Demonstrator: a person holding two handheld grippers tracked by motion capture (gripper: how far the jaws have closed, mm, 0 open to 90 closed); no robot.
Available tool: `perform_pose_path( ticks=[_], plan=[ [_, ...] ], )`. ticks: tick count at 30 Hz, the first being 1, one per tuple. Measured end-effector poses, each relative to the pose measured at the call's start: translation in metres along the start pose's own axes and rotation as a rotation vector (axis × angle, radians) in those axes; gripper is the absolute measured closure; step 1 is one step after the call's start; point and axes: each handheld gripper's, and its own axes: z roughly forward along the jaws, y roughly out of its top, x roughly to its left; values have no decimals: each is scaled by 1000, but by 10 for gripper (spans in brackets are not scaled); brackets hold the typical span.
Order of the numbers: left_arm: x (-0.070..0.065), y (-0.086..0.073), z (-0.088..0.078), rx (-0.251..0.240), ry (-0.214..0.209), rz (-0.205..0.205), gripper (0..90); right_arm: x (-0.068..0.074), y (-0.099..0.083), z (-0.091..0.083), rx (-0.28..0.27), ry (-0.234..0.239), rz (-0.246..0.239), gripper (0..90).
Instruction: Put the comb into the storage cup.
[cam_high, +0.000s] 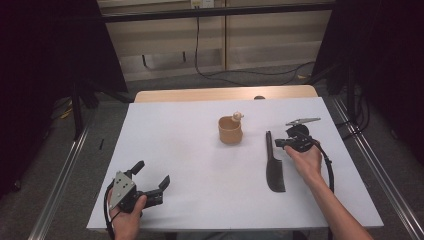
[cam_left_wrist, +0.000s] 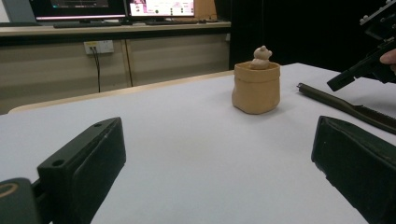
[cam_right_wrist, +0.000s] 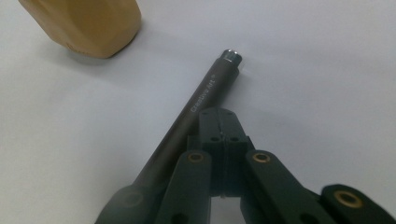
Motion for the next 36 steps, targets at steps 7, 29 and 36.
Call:
perform_pose_path(
  ticks=[7,29,36],
  plan=[
    [1,0,0,5,-2,8,31,3,0,6,12,-11,-7,900],
    [1,0,0,2,-3,2,31,5,-1,15,28,-13,28,900],
    [1,0,0,2,-3,4,31,7,-1,17,16,-3,10,900]
  ],
)
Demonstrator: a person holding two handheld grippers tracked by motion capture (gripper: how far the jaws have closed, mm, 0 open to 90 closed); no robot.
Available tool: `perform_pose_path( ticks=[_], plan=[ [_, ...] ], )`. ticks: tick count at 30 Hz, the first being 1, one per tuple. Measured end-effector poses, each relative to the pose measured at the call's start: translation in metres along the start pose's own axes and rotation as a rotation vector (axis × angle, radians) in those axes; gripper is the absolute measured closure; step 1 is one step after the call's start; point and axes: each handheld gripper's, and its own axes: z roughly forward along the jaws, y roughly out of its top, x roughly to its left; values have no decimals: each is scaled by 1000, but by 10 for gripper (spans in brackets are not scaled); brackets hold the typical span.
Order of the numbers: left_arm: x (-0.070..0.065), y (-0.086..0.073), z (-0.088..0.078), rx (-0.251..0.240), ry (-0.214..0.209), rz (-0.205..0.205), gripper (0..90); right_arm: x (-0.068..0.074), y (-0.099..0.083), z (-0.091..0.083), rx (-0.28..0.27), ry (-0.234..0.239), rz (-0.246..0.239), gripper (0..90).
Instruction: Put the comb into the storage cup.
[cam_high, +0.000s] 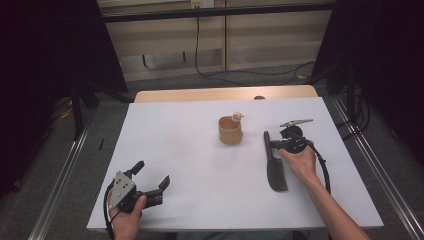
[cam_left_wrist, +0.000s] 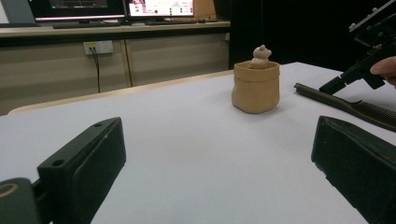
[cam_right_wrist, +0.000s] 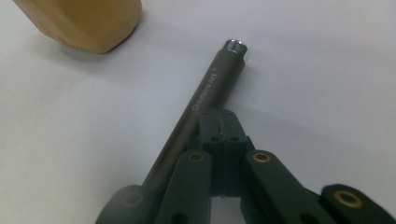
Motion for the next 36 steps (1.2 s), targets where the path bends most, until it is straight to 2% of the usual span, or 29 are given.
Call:
perform_pose_path(
  ticks=[8,15,20,36],
  plan=[
    [0,0,0,0,1,1,31,0,-1,3,26,-20,-13,900],
    [0,0,0,0,0,1,31,1,0,5,23,-31,-26,900],
    [-1,0,0,1,-2,2,31,1,0,6,22,-24,-51,900],
    [-1,0,1,6,-4,9,31,3,1,8,18,-3,-53,900]
  ],
)
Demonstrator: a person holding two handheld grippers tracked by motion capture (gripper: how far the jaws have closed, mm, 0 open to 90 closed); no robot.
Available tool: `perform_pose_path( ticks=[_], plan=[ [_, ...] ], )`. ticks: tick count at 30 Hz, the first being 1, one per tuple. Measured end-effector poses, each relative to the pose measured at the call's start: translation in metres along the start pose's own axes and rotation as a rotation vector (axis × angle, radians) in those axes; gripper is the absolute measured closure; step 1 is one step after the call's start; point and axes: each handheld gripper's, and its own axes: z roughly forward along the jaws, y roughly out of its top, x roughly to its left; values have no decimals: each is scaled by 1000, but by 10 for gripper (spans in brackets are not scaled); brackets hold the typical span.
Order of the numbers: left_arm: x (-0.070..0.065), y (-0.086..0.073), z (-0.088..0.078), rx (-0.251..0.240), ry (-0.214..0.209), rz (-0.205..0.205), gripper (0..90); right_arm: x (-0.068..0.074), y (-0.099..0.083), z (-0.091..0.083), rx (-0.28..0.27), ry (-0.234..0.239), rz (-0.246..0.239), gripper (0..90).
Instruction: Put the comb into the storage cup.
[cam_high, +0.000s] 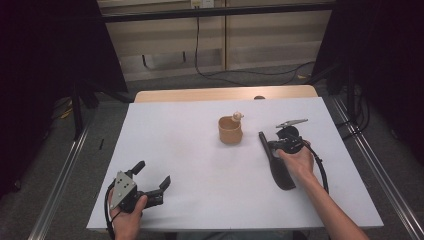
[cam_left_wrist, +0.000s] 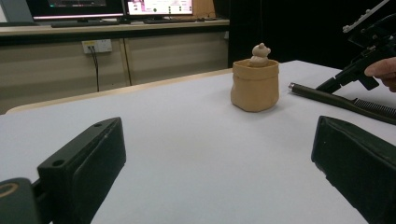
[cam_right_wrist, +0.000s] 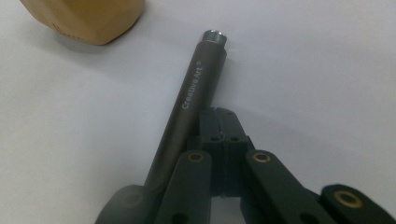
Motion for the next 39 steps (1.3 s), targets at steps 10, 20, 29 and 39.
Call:
perform_pose_path(
  ticks=[10,20,29,39],
  plan=[
    [0,0,-1,-4,0,-4,31,1,0,1,-4,10,-5,900],
    [0,0,0,-1,-5,2,32,2,2,2,-1,8,-9,900],
    [0,0,-1,-3,-4,-4,32,3,3,2,-5,19,-7,900],
    [0,0,-1,-4,-4,-6,32,2,3,1,-14,11,-4,900]
  ],
)
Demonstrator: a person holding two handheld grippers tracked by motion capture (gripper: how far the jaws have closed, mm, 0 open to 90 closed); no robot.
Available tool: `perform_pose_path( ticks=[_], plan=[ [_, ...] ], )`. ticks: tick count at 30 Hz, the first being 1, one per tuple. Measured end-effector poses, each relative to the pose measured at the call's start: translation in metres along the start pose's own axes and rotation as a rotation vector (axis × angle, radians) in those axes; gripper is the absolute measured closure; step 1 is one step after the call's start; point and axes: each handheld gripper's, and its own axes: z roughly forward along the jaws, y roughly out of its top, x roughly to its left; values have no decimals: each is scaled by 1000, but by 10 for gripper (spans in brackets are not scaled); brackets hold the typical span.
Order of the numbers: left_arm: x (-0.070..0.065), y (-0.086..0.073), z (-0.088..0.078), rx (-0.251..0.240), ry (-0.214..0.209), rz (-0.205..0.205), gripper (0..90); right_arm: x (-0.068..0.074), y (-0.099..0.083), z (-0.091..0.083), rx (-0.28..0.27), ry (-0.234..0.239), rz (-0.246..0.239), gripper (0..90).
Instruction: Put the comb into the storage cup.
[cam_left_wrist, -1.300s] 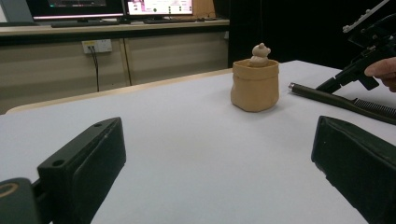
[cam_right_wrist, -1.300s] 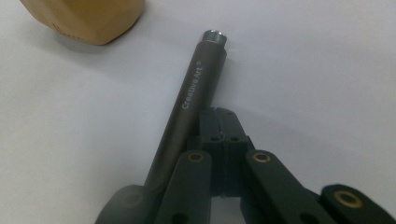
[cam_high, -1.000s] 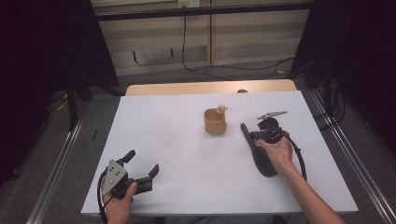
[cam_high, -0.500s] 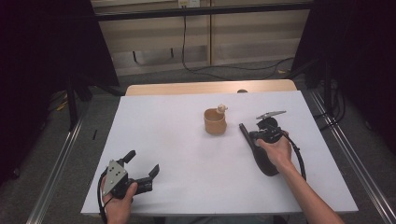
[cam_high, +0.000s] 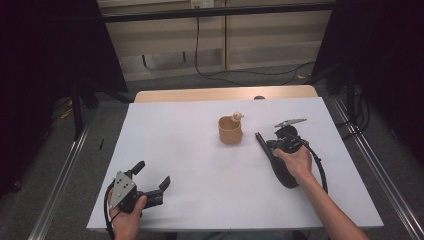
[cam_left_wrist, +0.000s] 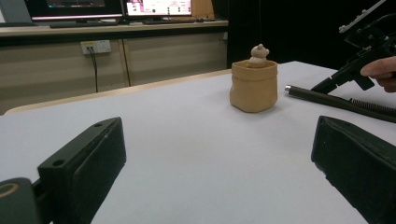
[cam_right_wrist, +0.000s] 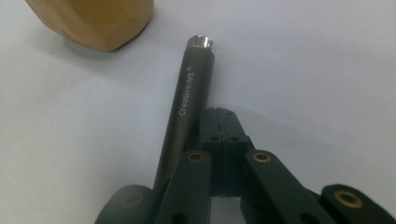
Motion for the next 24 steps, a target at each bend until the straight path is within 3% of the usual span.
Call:
perform_pose_path(
  ticks=[9,16,21,24],
  plan=[
    [0,0,0,-1,-1,5,32,-7,1,-11,-64,7,21,900],
    [1,0,0,-1,-2,3,32,-8,3,-21,-133,40,26,814],
    [1,0,0,0,-4,0,32,-8,4,-29,-181,82,35,625],
    [1,0,-1,-2,-3,-6,32,-5,5,-30,-169,58,26,456]
  ],
)
